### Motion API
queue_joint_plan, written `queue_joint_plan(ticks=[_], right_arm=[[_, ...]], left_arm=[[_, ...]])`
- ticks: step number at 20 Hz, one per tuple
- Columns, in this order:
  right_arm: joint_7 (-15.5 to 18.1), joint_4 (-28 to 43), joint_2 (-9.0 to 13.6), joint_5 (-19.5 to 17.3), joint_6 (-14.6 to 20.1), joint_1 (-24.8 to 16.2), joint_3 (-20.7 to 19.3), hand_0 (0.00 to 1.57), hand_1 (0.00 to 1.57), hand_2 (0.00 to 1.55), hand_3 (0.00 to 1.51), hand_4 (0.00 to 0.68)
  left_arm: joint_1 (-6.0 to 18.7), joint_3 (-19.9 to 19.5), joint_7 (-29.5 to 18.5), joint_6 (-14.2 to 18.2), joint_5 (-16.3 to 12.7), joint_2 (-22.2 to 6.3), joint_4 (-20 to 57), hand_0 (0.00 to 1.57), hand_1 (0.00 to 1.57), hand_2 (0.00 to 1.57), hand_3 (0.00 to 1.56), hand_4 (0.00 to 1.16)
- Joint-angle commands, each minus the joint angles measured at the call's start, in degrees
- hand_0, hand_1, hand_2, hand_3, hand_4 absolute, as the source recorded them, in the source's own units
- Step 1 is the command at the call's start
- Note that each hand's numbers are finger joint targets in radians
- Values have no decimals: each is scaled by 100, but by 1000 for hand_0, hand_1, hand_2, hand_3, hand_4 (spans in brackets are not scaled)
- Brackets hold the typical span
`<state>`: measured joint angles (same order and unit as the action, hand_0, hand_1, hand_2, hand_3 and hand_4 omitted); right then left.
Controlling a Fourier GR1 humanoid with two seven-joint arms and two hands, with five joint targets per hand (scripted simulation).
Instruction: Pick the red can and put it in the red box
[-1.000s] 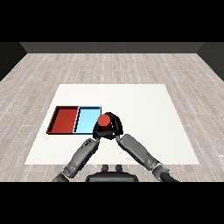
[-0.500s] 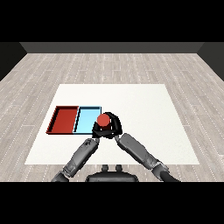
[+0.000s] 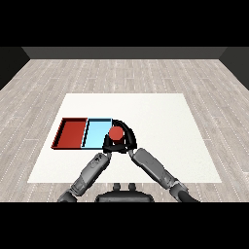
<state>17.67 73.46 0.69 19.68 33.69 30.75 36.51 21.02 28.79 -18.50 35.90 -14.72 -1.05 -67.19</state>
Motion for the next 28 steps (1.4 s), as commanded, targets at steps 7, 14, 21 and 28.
queue_joint_plan(ticks=[7,14,21,28], right_arm=[[-306,144,-63,-304,-155,-57,-489,0,0,0,0,0],[-593,1566,442,-547,-305,-712,-962,0,0,0,0,0],[-580,2805,1343,-194,-670,-1775,-1667,0,0,0,0,0],[327,2532,1510,42,-998,-3244,-2100,0,0,0,0,0]], left_arm=[[-199,-331,362,-166,148,-3,-298,1571,1571,1571,1509,1147],[-177,-603,-17,-158,284,21,138,1571,1571,1571,1486,1129],[-160,-844,167,83,702,-604,-161,1571,1571,1571,1473,1133],[35,-1595,688,-339,722,-1951,-119,1571,1571,1560,1467,1115]])
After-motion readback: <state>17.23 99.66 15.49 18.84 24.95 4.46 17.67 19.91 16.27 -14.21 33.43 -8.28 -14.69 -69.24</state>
